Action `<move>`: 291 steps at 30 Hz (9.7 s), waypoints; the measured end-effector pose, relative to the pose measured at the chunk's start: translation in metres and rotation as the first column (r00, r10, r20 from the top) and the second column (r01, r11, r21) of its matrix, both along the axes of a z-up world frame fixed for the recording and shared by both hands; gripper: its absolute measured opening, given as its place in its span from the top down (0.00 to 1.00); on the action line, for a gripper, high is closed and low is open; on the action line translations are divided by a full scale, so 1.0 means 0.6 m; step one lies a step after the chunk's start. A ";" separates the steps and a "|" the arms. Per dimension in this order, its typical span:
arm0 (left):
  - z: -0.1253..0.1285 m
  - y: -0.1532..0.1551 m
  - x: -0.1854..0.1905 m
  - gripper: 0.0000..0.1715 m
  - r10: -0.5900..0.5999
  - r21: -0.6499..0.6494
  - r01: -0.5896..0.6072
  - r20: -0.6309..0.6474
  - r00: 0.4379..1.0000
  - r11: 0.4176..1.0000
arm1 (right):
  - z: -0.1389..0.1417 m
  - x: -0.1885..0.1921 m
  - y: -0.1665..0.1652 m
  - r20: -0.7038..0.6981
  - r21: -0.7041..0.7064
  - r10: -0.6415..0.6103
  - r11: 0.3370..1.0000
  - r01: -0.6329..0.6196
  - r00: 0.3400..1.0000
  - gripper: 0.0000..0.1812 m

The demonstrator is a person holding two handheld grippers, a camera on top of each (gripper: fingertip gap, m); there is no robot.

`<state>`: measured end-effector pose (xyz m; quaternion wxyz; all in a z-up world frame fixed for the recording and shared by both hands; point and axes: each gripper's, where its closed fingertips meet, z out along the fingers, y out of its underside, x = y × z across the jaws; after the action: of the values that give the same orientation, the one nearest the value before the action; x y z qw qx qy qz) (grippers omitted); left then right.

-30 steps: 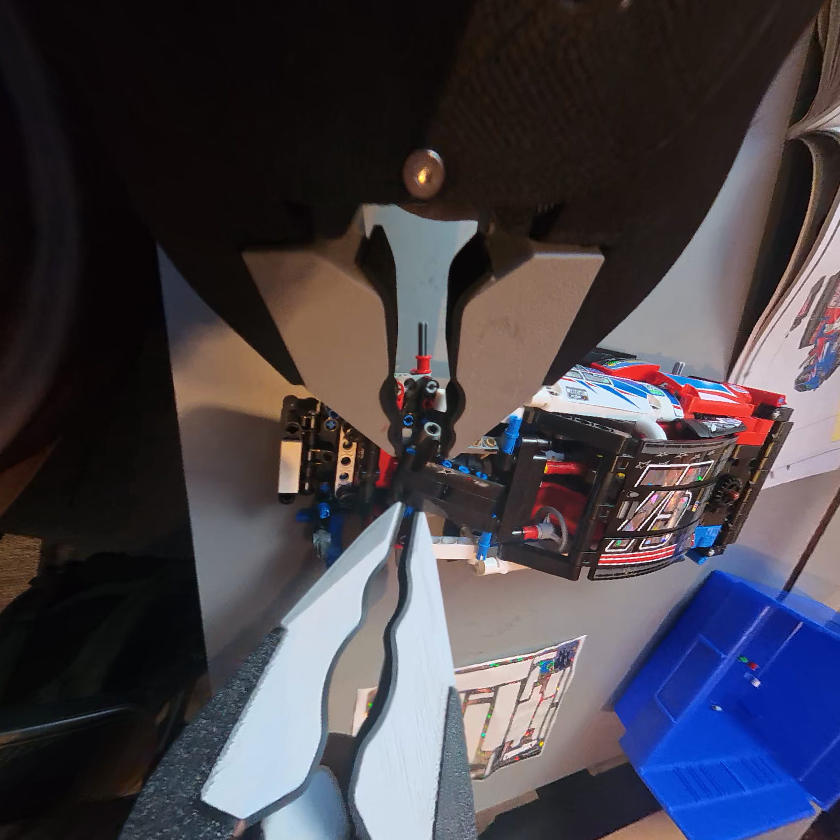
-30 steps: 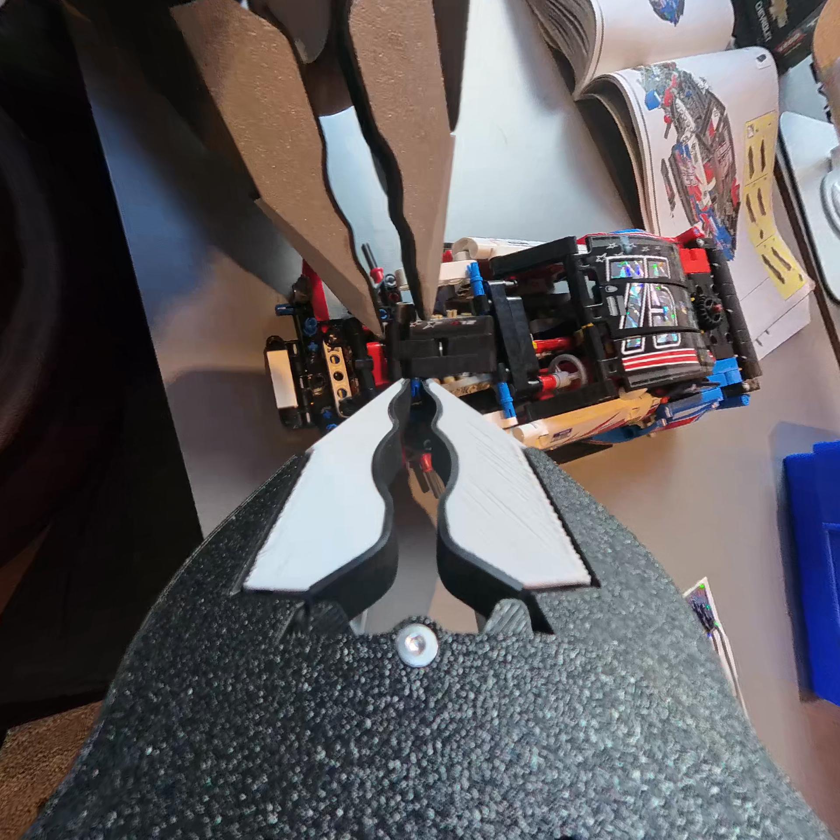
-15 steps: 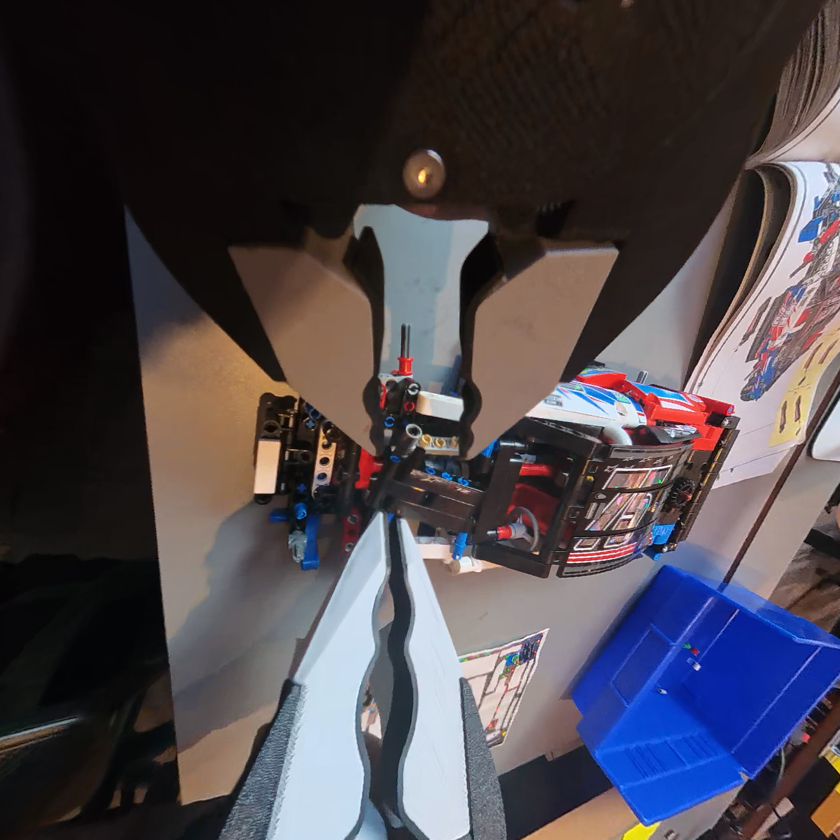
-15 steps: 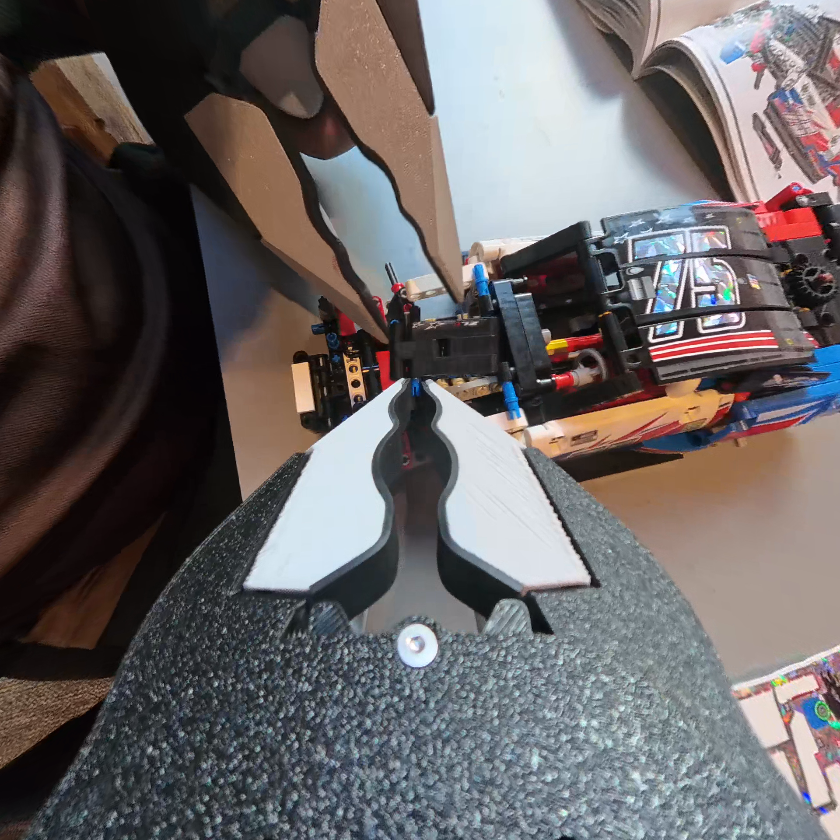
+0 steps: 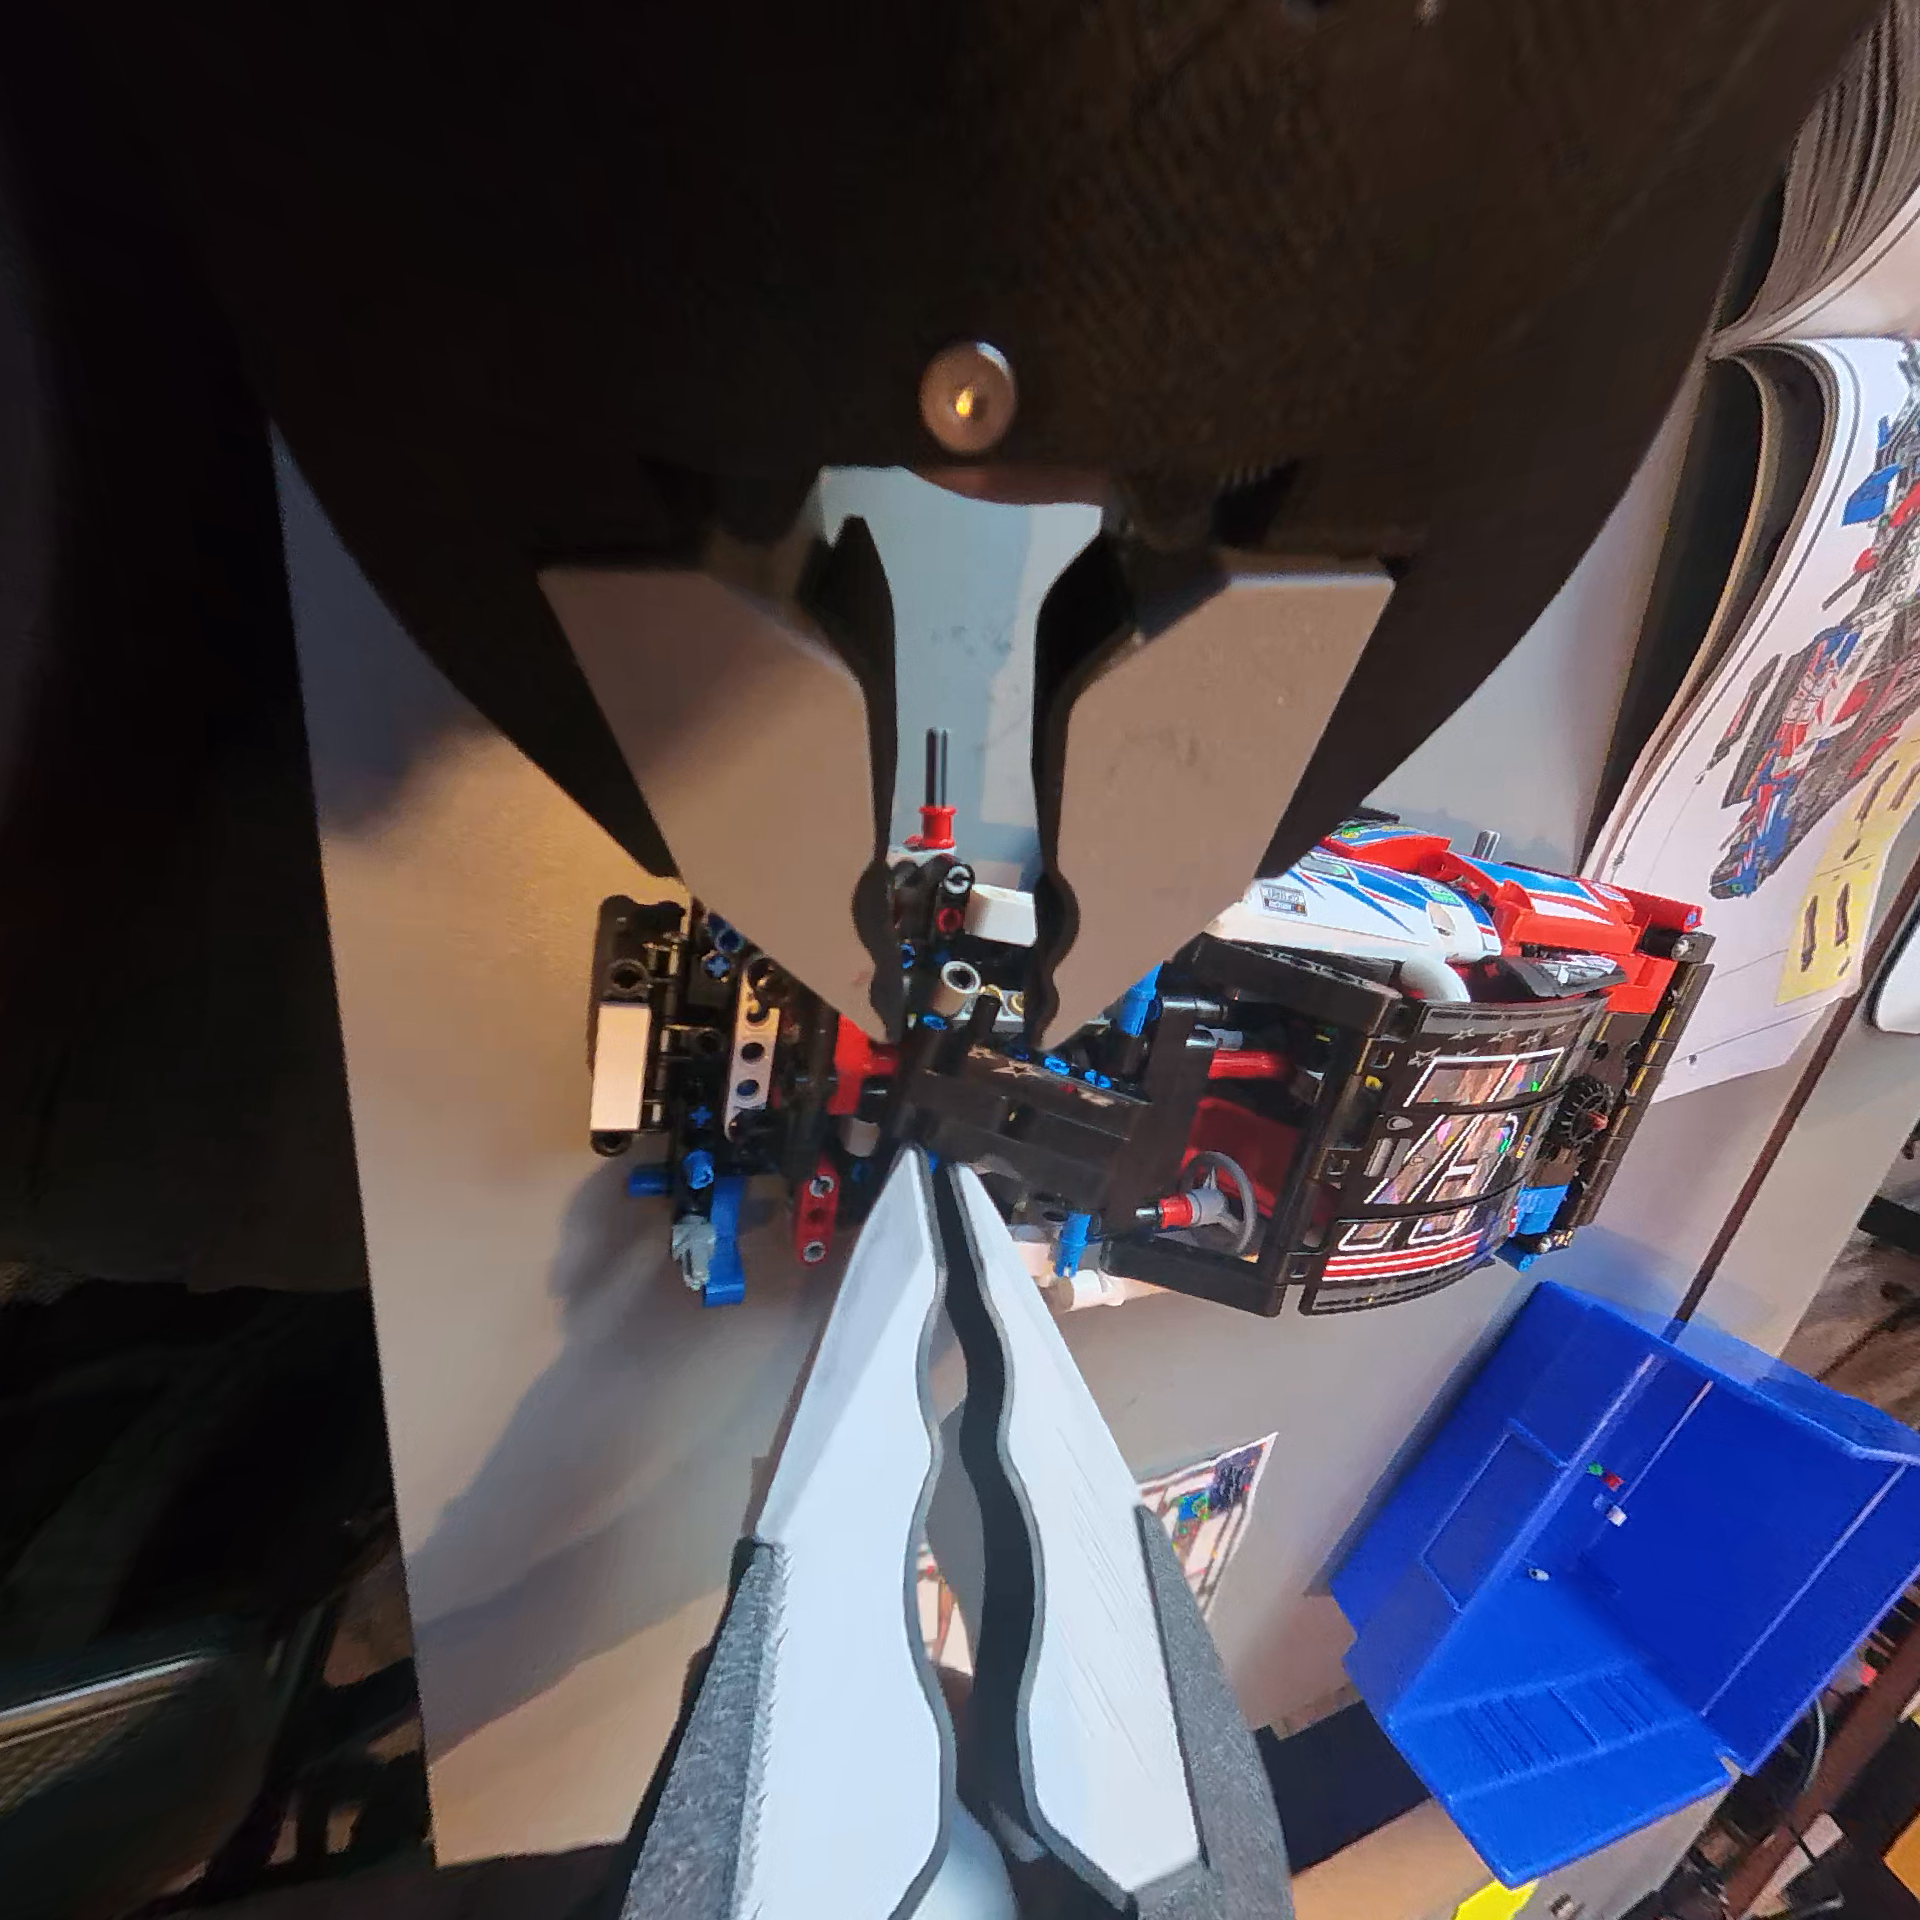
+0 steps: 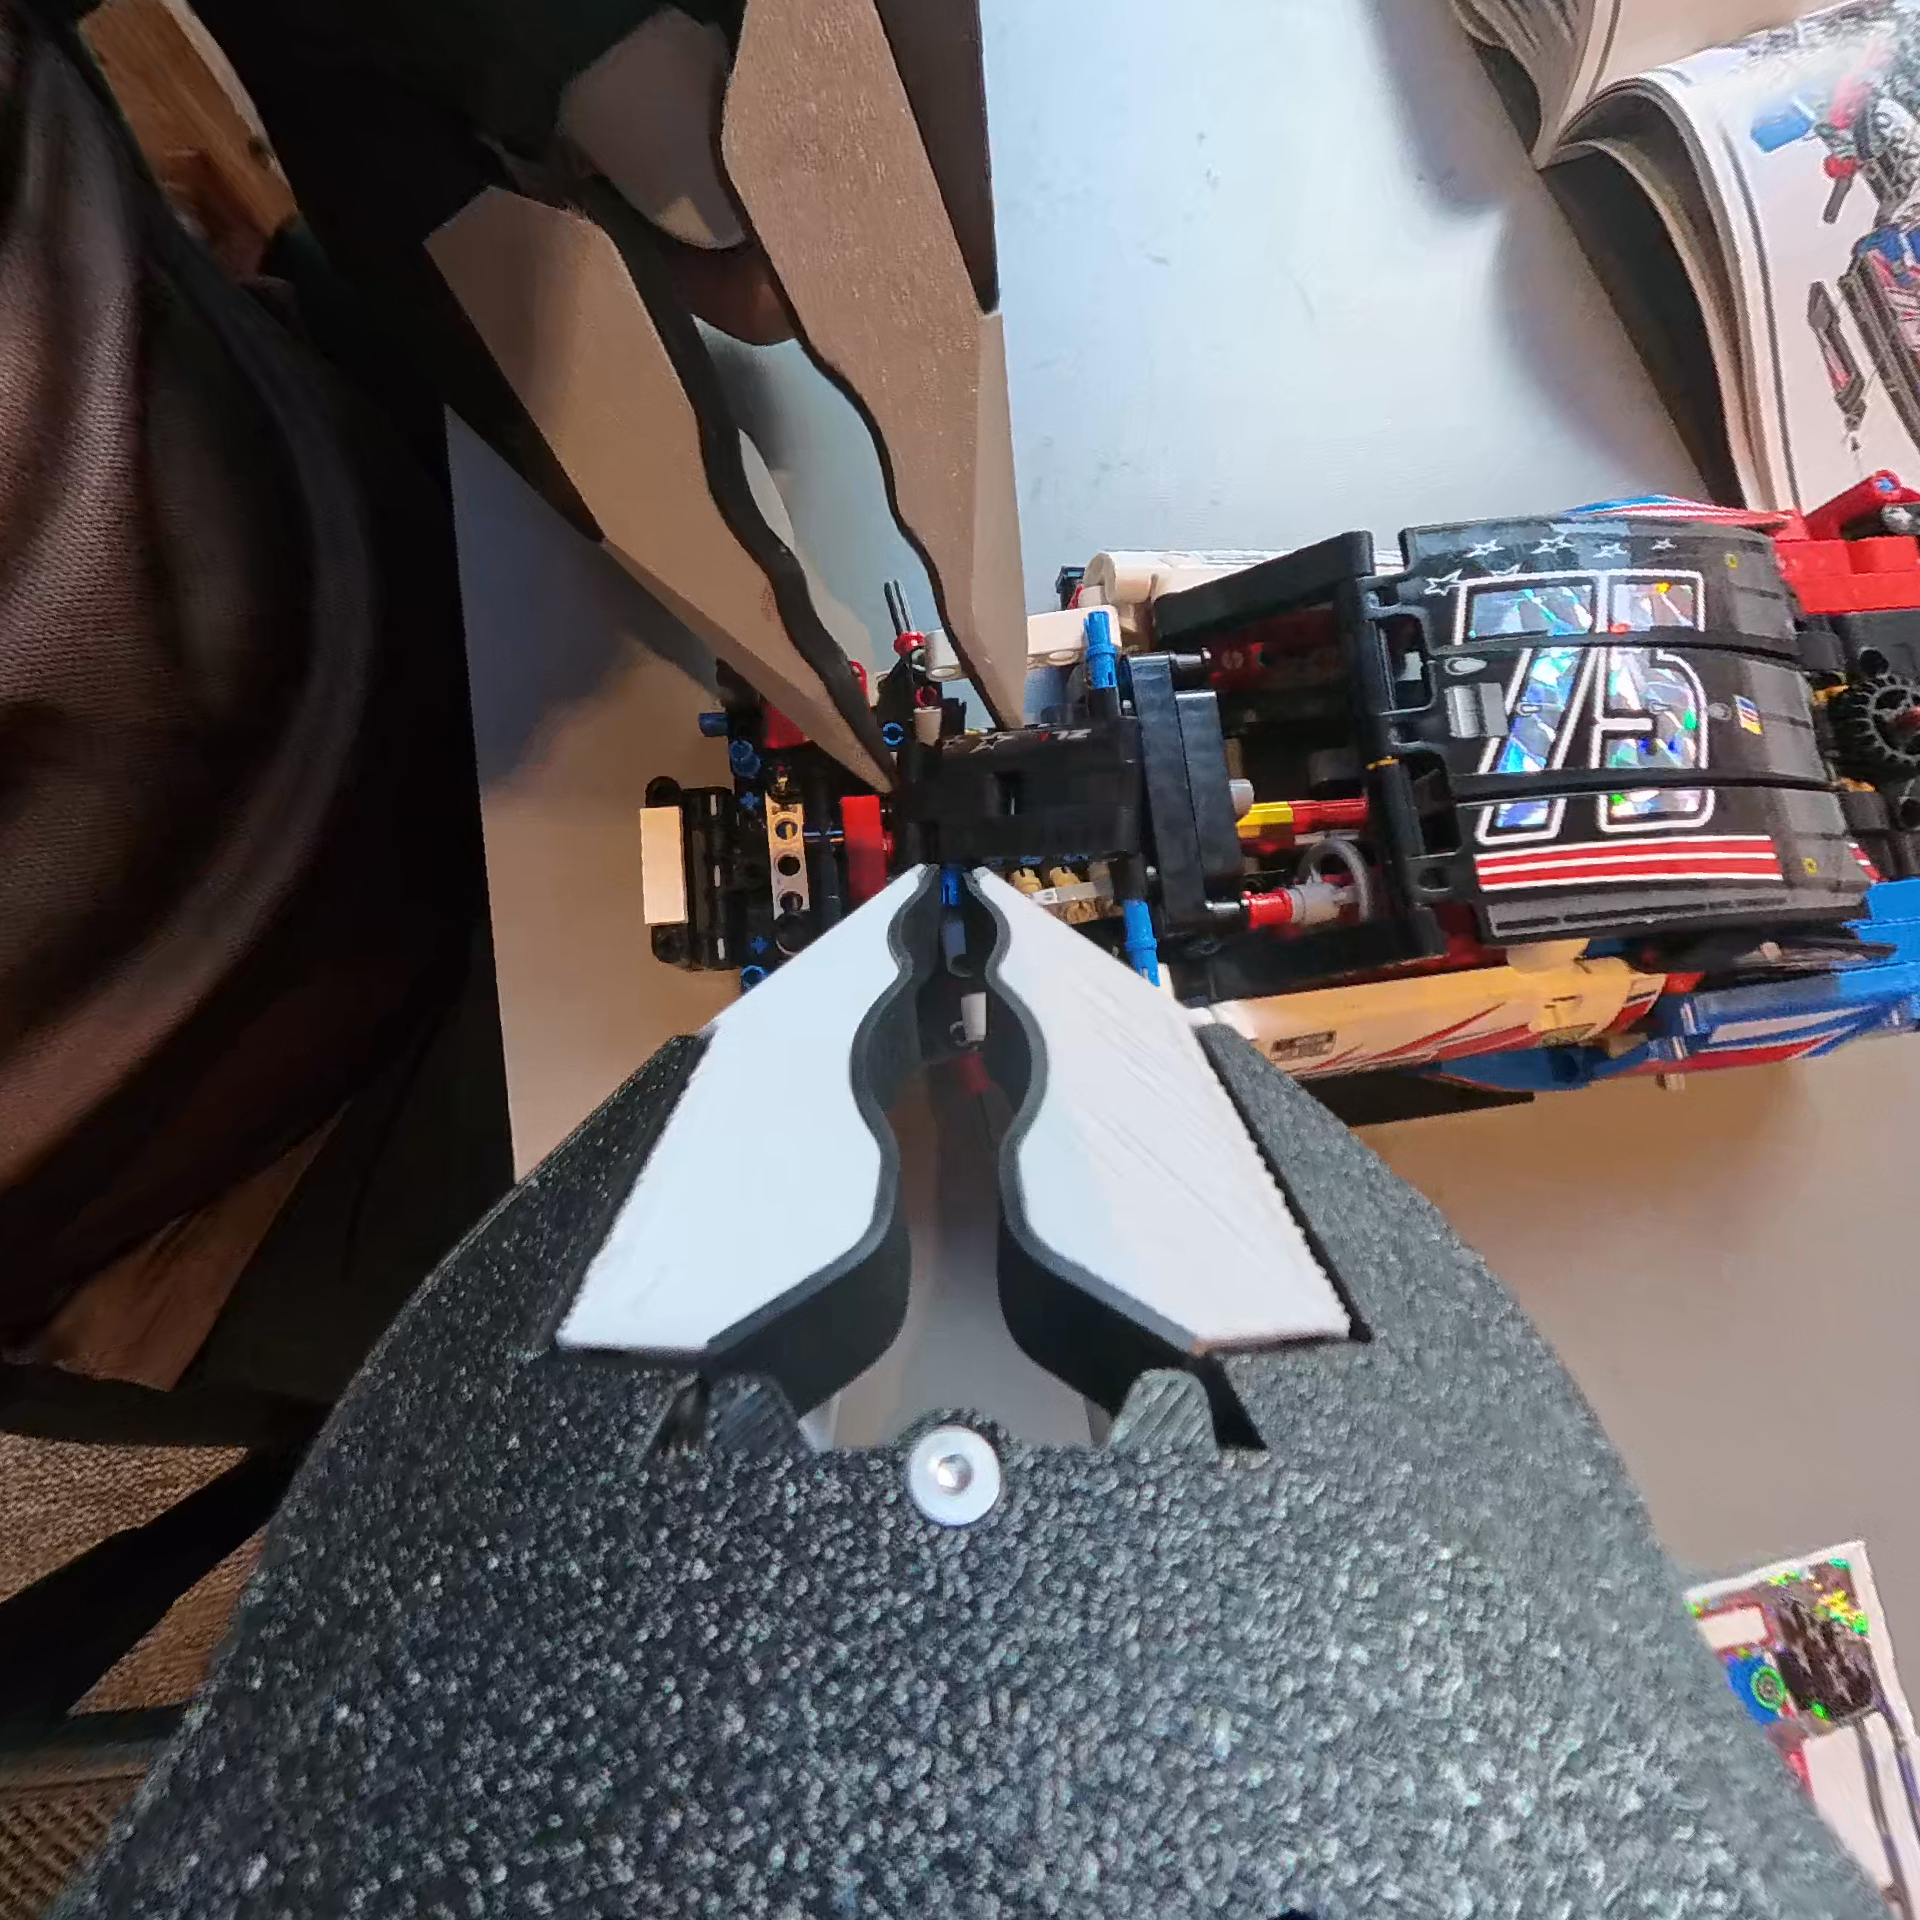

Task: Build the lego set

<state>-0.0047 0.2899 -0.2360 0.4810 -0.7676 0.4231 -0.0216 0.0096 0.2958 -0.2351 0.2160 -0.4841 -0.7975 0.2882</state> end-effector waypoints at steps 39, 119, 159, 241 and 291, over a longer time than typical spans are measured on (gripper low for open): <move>0.013 0.003 0.023 0.70 -0.106 0.045 0.111 -0.089 0.990 0.993 | 0.002 0.001 0.004 0.041 -0.064 0.085 0.995 -0.082 0.996 0.97; 0.010 0.010 0.015 0.82 -0.096 0.027 0.097 -0.025 0.995 0.995 | 0.006 0.005 0.006 -0.131 0.224 0.122 0.970 -0.091 0.984 0.98; 0.011 0.020 0.008 0.81 -0.081 0.116 0.084 -0.032 0.996 0.990 | 0.005 0.004 0.012 -0.208 0.251 0.096 0.967 -0.041 0.973 0.90; 0.011 0.028 0.005 0.80 -0.103 0.133 0.097 0.044 0.994 0.986 | 0.018 -0.005 0.065 -0.050 -0.326 -0.576 0.782 0.531 0.816 0.87; 0.012 0.030 -0.002 0.81 -0.105 0.171 0.100 0.017 0.994 0.980 | 0.009 -0.032 0.054 -0.148 -0.140 -0.855 0.515 0.846 0.497 0.67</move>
<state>-0.0058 0.3082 -0.2287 0.5483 -0.7006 0.4562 -0.0203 -0.0099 0.3283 -0.2294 0.3961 -0.7873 -0.4231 0.2104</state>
